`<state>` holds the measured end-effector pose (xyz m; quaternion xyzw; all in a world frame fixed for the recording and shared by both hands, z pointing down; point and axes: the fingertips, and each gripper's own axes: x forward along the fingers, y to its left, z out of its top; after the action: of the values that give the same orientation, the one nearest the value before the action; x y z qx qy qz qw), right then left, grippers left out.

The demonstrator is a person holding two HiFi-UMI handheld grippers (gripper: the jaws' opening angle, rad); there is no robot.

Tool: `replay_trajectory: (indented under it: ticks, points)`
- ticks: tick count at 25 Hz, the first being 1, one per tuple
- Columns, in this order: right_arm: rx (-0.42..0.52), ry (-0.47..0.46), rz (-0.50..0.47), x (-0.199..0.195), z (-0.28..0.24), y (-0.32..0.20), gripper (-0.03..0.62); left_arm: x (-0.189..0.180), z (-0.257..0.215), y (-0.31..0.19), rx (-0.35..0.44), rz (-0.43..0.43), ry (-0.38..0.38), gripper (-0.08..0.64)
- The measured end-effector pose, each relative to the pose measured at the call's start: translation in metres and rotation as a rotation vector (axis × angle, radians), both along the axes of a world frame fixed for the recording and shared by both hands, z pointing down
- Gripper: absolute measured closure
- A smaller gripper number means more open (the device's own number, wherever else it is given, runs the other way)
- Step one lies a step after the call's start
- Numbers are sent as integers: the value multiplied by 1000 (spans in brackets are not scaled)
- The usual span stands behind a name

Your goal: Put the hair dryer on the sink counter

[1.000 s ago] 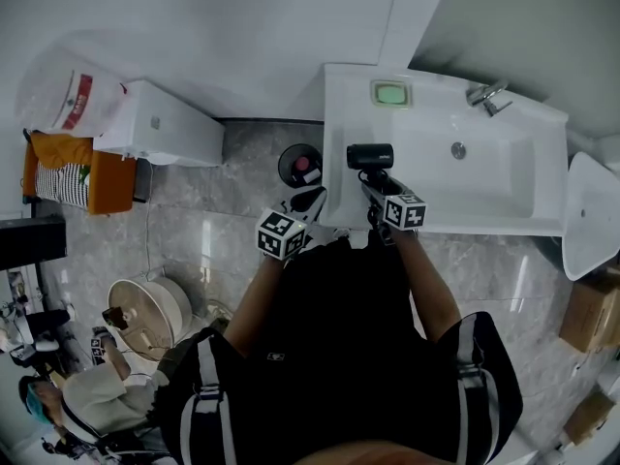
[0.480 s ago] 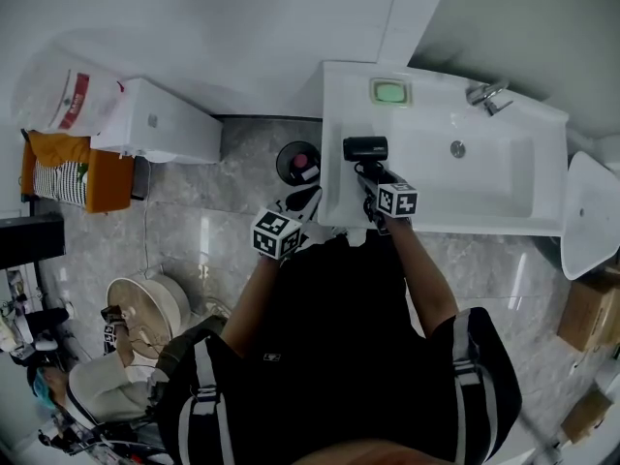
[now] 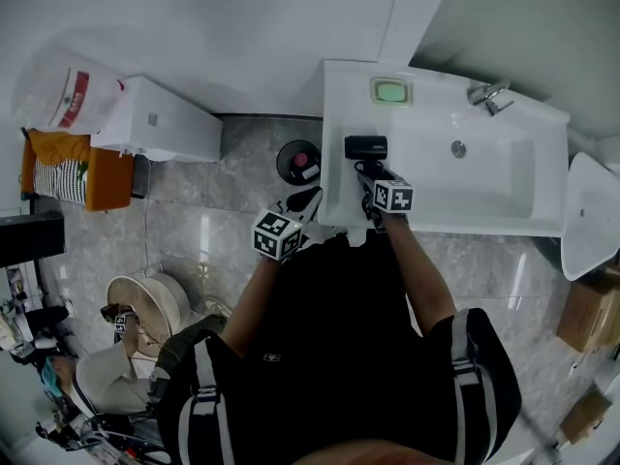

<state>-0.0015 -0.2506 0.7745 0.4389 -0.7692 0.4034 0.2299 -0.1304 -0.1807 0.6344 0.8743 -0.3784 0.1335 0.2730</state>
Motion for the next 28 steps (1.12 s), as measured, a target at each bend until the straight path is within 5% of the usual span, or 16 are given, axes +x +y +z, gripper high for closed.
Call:
replay_trajectory:
  ticks: [28]
  points:
    - [-39,71,6,1,16,2,261,-4,3,-2,-15,1,4,542]
